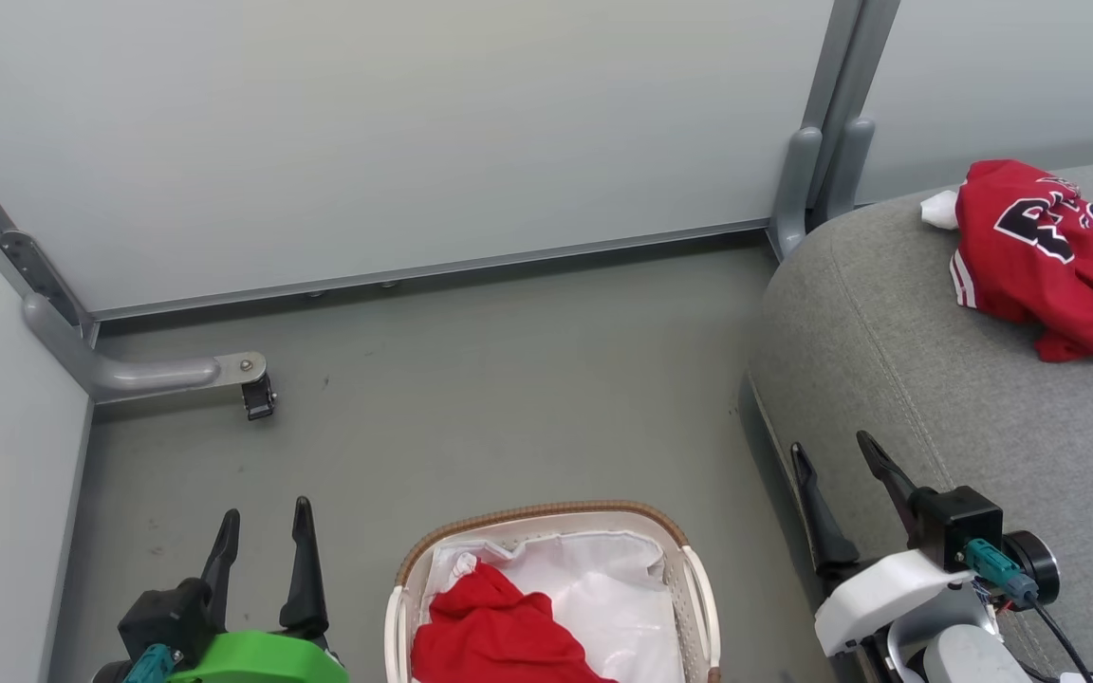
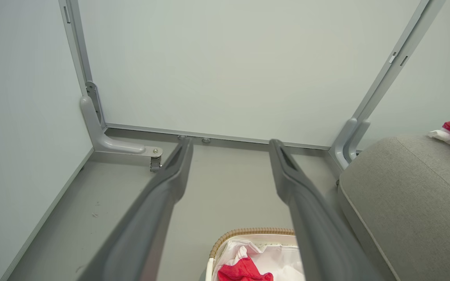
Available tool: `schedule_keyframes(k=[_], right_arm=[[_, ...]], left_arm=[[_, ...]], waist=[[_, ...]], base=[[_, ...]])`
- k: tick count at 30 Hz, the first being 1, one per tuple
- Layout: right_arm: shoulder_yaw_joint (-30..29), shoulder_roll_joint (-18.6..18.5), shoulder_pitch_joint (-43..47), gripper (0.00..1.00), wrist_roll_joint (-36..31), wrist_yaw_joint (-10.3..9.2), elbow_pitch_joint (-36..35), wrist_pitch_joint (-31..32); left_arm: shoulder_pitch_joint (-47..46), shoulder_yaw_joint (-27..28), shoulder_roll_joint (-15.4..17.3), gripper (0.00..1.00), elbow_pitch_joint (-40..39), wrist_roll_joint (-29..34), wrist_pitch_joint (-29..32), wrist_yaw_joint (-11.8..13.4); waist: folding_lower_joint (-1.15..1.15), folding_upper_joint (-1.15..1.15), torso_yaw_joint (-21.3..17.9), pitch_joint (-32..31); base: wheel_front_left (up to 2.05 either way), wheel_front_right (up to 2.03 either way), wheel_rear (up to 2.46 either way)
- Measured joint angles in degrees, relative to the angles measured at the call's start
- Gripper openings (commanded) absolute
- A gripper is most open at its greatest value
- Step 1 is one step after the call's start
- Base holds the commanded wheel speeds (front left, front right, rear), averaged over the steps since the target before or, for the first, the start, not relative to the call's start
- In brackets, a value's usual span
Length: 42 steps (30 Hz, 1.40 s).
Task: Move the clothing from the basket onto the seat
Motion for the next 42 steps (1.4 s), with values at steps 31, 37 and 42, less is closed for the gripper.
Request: schedule_keyframes(k=[31, 37, 42], right_arm=[[-0.77, -0.01, 0.36, 1.0, -0.83, 0.0, -1.04, 0.0], [-1.2, 0.0, -0.63, 1.0, -1.2, 0.0, -1.65, 0.0], [-2.76, 0.0, -2.23, 1.0, -2.22, 0.0, -2.7, 0.0]], left_arm=[[0.2, -1.44, 0.0, 1.0, 1.45, -0.01, 0.01, -0.14], [-1.39, -3.3, 0.0, 1.0, 1.91, 0.9, 0.01, -0.36], [-4.75, -6.09, -0.01, 1.0, 3.8, 3.0, 0.01, -0.73]], waist=[[0.0, 0.0, 0.94, 0.7], [0.0, 0.0, 0.63, 2.55], [0.0, 0.0, 0.23, 5.11]], base=[[0.0, 0.0, 0.0], [0.0, 0.0, 0.0], [0.0, 0.0, 0.0]])
